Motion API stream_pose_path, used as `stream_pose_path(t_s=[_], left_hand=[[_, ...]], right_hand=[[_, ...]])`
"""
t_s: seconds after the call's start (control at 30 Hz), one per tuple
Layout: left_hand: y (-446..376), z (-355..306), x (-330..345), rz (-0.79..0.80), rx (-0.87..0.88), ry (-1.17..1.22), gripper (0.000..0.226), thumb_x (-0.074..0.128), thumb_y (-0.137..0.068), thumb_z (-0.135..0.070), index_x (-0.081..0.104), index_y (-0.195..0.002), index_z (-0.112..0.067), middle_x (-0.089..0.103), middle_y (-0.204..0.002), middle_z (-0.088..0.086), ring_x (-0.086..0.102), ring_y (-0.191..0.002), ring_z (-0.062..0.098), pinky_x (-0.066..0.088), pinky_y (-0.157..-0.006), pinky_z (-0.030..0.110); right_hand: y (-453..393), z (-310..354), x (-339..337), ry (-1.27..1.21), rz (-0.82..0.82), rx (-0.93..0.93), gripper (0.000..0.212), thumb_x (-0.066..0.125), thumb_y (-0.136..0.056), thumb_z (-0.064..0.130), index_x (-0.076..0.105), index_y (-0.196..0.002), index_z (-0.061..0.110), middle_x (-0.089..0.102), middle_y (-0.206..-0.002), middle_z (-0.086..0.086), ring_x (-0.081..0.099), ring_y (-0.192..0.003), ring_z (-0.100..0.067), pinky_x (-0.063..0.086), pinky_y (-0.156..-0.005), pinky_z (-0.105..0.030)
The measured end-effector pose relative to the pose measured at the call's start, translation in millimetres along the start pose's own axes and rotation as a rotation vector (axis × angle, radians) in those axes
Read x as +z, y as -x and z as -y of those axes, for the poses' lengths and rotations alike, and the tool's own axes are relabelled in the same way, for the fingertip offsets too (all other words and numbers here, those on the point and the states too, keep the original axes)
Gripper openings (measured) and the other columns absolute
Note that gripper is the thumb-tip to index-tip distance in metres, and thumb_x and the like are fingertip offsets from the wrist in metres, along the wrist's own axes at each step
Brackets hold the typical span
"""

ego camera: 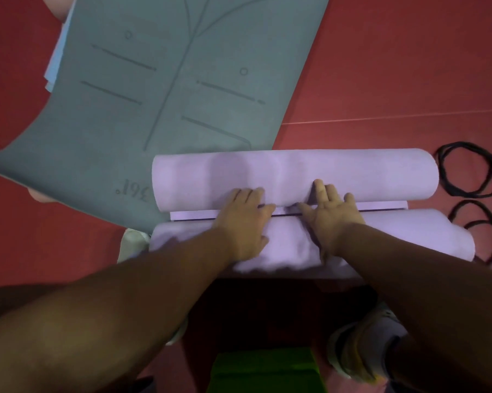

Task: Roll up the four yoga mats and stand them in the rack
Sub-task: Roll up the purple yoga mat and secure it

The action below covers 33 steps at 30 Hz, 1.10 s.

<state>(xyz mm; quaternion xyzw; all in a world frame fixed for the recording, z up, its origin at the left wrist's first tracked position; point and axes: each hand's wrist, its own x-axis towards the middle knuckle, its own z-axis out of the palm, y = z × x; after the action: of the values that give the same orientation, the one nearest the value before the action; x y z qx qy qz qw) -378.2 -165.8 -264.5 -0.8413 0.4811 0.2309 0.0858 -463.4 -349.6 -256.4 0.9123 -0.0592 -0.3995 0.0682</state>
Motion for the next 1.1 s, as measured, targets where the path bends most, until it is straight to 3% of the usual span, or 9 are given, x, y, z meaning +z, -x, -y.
stream_pose_path(t_s=[0.1,0.2,0.3,0.4,0.47,0.57,0.7,0.8,1.1], left_hand=[[15.5,-18.6,19.3,-0.06,0.021,0.1,0.056,0.057,-0.088,-0.043,0.052,-0.136,-0.014,0.047,-0.14,0.014,0.046,-0.125,0.037,0.035,-0.106,0.046],[19.6,-26.6,29.2,0.081,-0.035,0.079,0.101,0.064,-0.081,-0.064,0.022,-0.156,-0.012,0.026,-0.158,0.016,0.028,-0.143,0.035,0.024,-0.116,0.05],[19.4,-24.4,39.3,0.165,-0.072,-0.027,0.133,0.078,-0.071,-0.063,-0.007,-0.16,-0.014,-0.001,-0.166,0.015,0.005,-0.153,0.032,0.014,-0.118,0.061],[18.8,-20.6,50.3,0.121,-0.059,-0.037,0.137,0.086,-0.061,-0.055,-0.001,-0.159,-0.016,0.01,-0.162,0.018,0.021,-0.147,0.035,0.026,-0.111,0.057],[21.0,-20.5,59.0,0.008,-0.019,-0.038,0.125,0.085,-0.052,-0.045,0.02,-0.154,-0.014,0.037,-0.151,0.02,0.045,-0.128,0.039,0.038,-0.099,0.054],[13.9,-21.3,62.1,-0.049,-0.024,-0.026,0.107,0.079,-0.057,-0.032,0.025,-0.148,-0.017,0.048,-0.139,0.015,0.051,-0.12,0.037,0.041,-0.097,0.05],[-6.5,-8.5,47.3,0.027,-0.035,0.034,0.103,0.077,-0.063,-0.045,0.026,-0.15,-0.026,0.051,-0.137,0.004,0.053,-0.124,0.029,0.039,-0.103,0.044],[-11.5,0.0,39.3,0.097,-0.039,0.202,0.096,0.082,-0.06,-0.051,0.038,-0.142,-0.03,0.062,-0.126,0.001,0.063,-0.11,0.028,0.049,-0.097,0.043],[-12.1,8.6,13.9,0.346,0.1,0.436,0.092,0.093,-0.051,-0.044,0.056,-0.134,-0.034,0.066,-0.125,-0.008,0.062,-0.112,0.016,0.049,-0.097,0.032]], right_hand=[[5.5,-5.0,0.7,-0.059,-0.143,-0.018,0.087,0.081,-0.071,0.028,0.031,-0.141,0.027,0.037,-0.136,-0.011,0.046,-0.12,-0.03,0.044,-0.094,-0.041],[6.8,-7.2,-0.3,-0.168,-0.05,-0.06,0.063,0.071,-0.083,0.018,0.043,-0.139,0.016,0.053,-0.134,-0.01,0.054,-0.12,-0.03,0.048,-0.089,-0.039],[3.7,-6.4,6.2,-0.112,-0.033,-0.116,0.045,0.058,-0.092,0.015,0.05,-0.135,0.009,0.053,-0.135,-0.015,0.054,-0.118,-0.033,0.049,-0.096,-0.039],[6.7,-8.1,28.7,-0.087,-0.081,-0.131,0.071,0.064,-0.084,0.036,0.035,-0.142,0.006,0.039,-0.144,-0.018,0.042,-0.127,-0.036,0.039,-0.109,-0.048],[10.4,-4.2,45.6,-0.065,-0.089,-0.126,0.096,0.063,-0.078,0.054,0.022,-0.147,0.002,0.027,-0.15,-0.022,0.029,-0.136,-0.041,0.025,-0.114,-0.057],[11.5,10.7,58.8,-0.055,-0.036,-0.105,0.131,0.071,-0.07,0.066,-0.004,-0.155,0.001,0.006,-0.16,-0.024,0.007,-0.149,-0.044,0.01,-0.119,-0.06],[1.9,0.3,50.1,-0.158,-0.132,-0.11,0.121,0.074,-0.065,0.062,0.009,-0.156,0.016,0.037,-0.147,-0.011,0.035,-0.136,-0.032,0.024,-0.115,-0.05],[-4.6,-16.2,27.3,-0.192,-0.095,-0.21,0.112,0.072,-0.063,0.068,0.016,-0.152,0.031,0.056,-0.133,-0.005,0.055,-0.121,-0.029,0.038,-0.103,-0.042],[-9.0,-22.3,10.6,-0.253,0.226,-0.363,0.115,0.091,-0.051,0.048,0.032,-0.147,0.024,0.048,-0.144,-0.003,0.051,-0.13,-0.022,0.046,-0.104,-0.029]])
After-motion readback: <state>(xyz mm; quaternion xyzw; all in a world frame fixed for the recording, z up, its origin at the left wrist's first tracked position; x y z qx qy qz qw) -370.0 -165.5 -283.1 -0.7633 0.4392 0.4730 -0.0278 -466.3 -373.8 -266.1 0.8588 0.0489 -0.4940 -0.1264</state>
